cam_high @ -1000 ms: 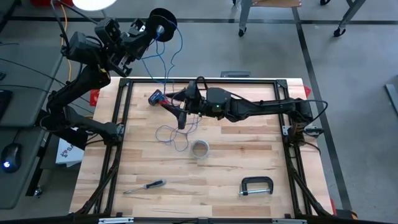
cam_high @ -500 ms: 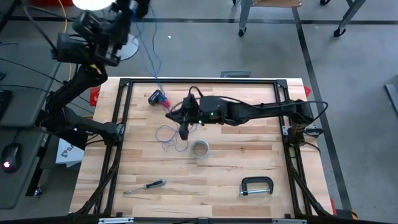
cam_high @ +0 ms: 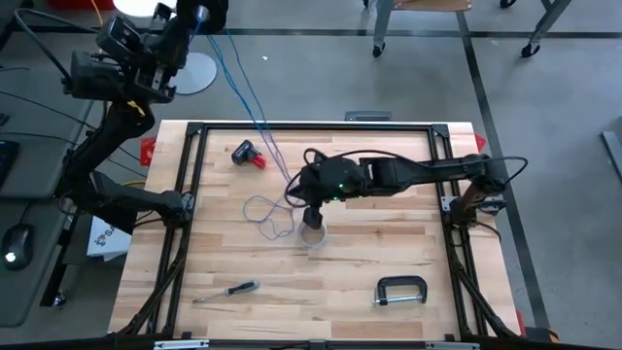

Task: Coil cords
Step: Uncoil the blue wire from the spool

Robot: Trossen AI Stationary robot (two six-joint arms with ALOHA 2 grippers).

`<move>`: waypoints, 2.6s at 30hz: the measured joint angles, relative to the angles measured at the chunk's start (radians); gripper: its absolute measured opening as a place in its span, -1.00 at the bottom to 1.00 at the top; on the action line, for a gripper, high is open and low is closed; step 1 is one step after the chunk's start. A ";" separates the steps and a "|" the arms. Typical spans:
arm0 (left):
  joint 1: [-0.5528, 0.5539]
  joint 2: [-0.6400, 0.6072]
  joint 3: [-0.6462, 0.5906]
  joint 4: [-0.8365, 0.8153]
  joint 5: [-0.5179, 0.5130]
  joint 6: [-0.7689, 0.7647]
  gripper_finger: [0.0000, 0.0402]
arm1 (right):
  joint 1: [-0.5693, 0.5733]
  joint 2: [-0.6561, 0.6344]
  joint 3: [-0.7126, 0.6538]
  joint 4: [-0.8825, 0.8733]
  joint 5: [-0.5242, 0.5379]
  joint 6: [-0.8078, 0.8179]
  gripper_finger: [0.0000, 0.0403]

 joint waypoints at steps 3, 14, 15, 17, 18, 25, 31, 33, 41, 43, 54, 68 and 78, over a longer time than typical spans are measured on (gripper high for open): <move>0.000 0.002 0.002 -0.036 -0.005 -0.025 -1.00 | -0.006 -0.021 0.000 0.023 0.001 0.002 -0.97; 0.000 0.007 0.002 -0.307 0.094 -0.175 -1.00 | -0.005 -0.035 0.012 0.023 0.007 -0.020 -0.45; 0.000 0.007 0.002 -0.344 0.115 -0.186 -1.00 | -0.003 -0.035 0.017 0.018 0.008 -0.035 -0.37; 0.000 0.007 0.002 -0.423 0.162 -0.213 -1.00 | 0.002 -0.035 0.038 -0.008 0.013 -0.080 -0.25; 0.000 0.007 0.002 -0.455 0.184 -0.232 -1.00 | 0.005 -0.035 0.054 -0.032 0.023 -0.107 -0.20; 0.000 0.006 0.001 -0.540 0.300 -0.312 -1.00 | 0.010 -0.037 0.184 -0.257 0.081 -0.226 -0.08; 0.000 0.006 0.001 -0.584 0.390 -0.340 -1.00 | 0.010 -0.037 0.329 -0.355 0.154 -0.286 -0.08; 0.000 0.006 0.001 -0.622 0.410 -0.306 -1.00 | 0.010 -0.037 0.383 -0.355 0.180 -0.320 -0.08; -0.012 0.008 0.001 -0.695 0.355 -0.121 -1.00 | -0.001 -0.037 0.563 -0.333 0.064 -0.333 -0.08; -0.027 0.010 0.001 -0.680 0.367 -0.133 -1.00 | -0.001 -0.037 0.582 -0.327 0.053 -0.337 -0.08; -0.239 0.010 0.001 -0.844 0.531 0.225 -1.00 | -0.038 -0.037 0.594 -0.301 -0.029 -0.341 -0.08; -0.493 0.083 0.000 -1.599 -0.292 0.764 -1.00 | -0.040 -0.067 0.594 -0.440 -0.014 -0.300 -0.08; -0.606 0.250 0.000 -1.772 -0.346 0.863 -1.00 | -0.040 -0.037 0.590 -0.700 -0.044 -0.196 -0.08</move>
